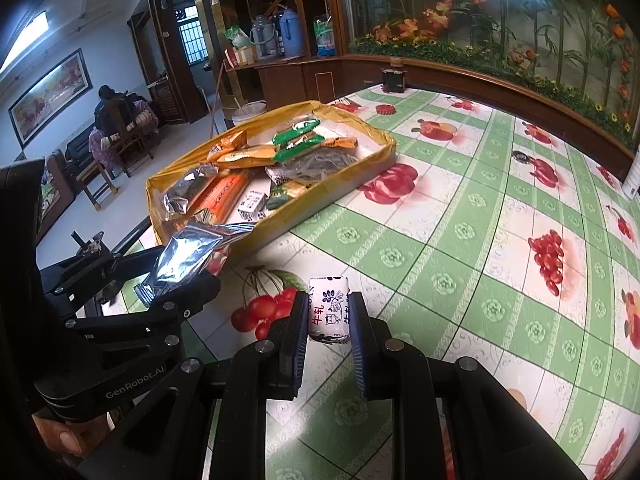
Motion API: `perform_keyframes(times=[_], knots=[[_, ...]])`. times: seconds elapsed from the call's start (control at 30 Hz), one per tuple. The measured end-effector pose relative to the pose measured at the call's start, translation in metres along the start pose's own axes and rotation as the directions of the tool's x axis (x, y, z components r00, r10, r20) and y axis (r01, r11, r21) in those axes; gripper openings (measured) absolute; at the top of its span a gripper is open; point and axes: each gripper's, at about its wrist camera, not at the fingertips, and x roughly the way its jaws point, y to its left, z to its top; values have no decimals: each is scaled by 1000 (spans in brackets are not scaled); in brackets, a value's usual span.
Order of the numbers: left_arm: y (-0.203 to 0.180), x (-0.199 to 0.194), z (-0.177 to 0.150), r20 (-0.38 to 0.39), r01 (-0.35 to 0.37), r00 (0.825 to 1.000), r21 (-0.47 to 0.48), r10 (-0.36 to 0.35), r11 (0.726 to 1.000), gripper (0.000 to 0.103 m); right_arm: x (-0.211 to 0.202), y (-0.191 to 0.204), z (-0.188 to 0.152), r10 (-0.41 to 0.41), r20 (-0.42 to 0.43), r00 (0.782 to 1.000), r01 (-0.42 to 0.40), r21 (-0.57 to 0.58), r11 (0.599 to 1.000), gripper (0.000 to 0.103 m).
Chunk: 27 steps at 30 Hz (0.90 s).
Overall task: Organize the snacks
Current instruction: 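Carry the foil bag with left tool while right tool carries the candy toward the tray, then lower the white candy into the tray with right tool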
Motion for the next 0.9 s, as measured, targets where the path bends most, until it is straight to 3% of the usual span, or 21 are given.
perform_keyframes(times=[0.63, 0.9], knots=[[21, 8, 16, 3, -28, 1000, -41, 28, 999, 58, 14, 13, 36, 28, 47, 999, -26, -30, 999, 20], [27, 11, 23, 3, -37, 999, -50, 38, 998, 58, 15, 12, 65, 38, 105, 994, -36, -20, 999, 20]])
